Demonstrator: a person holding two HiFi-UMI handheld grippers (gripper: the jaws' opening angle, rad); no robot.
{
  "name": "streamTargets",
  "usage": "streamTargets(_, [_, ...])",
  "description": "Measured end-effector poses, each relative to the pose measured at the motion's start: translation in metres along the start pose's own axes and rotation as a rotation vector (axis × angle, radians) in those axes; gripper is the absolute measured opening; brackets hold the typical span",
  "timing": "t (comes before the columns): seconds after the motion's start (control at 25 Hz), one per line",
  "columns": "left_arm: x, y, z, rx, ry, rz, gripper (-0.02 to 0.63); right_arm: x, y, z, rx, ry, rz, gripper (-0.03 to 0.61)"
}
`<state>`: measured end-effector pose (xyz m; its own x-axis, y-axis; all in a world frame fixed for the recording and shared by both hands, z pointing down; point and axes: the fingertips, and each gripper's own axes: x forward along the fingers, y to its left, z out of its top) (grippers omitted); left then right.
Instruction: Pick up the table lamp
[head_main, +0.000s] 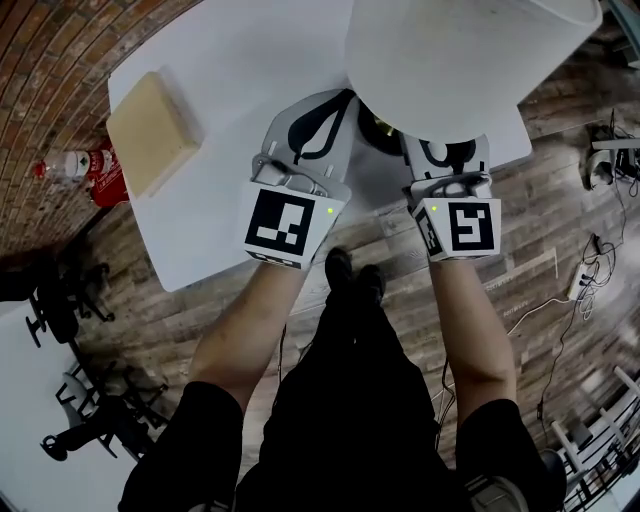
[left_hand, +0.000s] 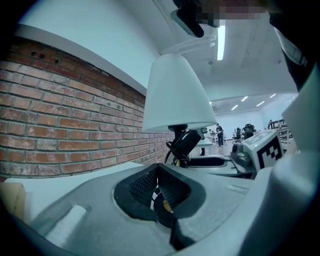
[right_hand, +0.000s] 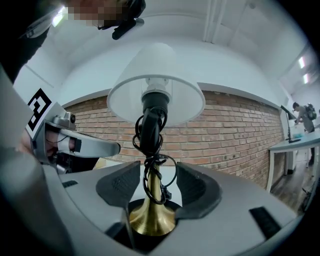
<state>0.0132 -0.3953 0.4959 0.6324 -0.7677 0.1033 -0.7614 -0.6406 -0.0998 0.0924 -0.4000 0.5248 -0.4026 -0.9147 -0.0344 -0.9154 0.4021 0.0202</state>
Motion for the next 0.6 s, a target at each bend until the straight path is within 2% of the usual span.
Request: streamTargets(0.6, [0.021, 0.02, -0.018, 0.017, -0.052, 0.046, 0.008, 0.056, 0.006, 0.024, -0.022, -0.129, -0.029, 0.225])
